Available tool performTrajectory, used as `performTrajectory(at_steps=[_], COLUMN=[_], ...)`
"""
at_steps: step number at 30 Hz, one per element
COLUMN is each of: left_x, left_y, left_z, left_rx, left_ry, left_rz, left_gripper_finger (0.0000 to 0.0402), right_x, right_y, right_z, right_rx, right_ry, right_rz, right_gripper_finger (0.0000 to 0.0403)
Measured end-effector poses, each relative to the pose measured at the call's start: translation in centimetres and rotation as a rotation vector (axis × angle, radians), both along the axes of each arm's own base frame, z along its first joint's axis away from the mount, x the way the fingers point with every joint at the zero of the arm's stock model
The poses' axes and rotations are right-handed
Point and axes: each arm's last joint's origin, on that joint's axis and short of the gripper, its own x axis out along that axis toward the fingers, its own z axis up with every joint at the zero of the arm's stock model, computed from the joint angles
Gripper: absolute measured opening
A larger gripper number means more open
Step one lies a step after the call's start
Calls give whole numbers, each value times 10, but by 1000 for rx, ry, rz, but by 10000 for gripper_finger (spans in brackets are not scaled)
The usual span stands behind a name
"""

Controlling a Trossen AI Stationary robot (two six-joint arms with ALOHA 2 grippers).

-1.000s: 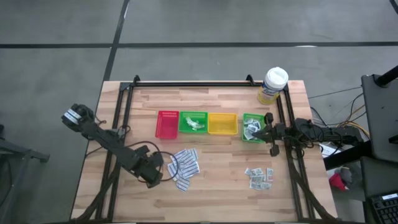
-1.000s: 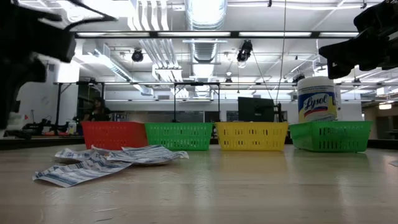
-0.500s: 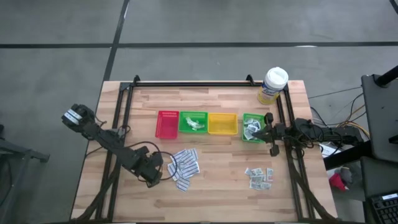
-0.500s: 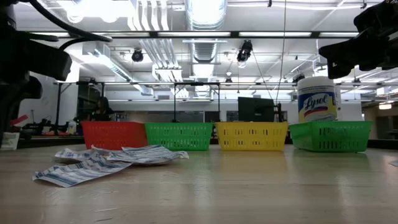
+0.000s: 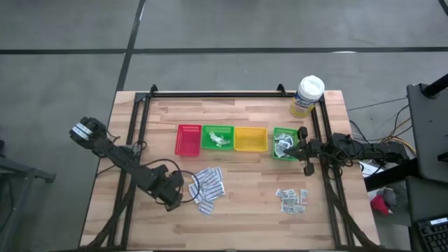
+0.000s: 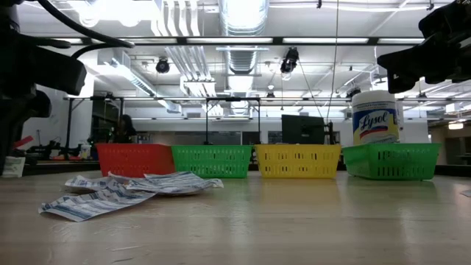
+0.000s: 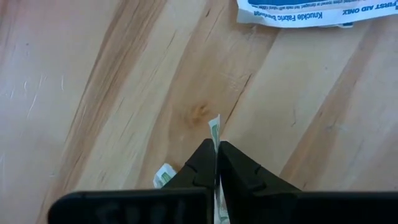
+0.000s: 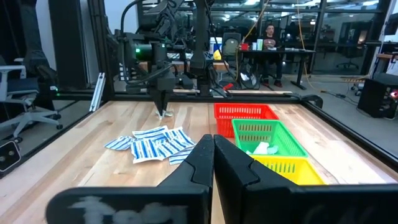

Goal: Pick & Place First Aid Supplies
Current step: Put the green bandage into the left green bin

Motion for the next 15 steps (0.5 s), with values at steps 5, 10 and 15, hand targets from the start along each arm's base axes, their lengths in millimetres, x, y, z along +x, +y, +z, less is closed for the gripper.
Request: performTrajectory(at_steps=[5, 10, 15], left_x=[0, 0, 0], left_y=[0, 0, 0], left_z=[0, 0, 0], left_rx=[1, 2, 5], left_ry=[0, -2, -3], left_rz=[0, 0, 0], left_gripper_finger=[17, 18, 21], right_x=[0, 0, 0], right_y=[0, 0, 0], right_z=[0, 0, 0], right_rx=[0, 0, 0], right_ry=[0, 0, 0], right_rz=[0, 0, 0], right_gripper_finger=[8, 8, 8])
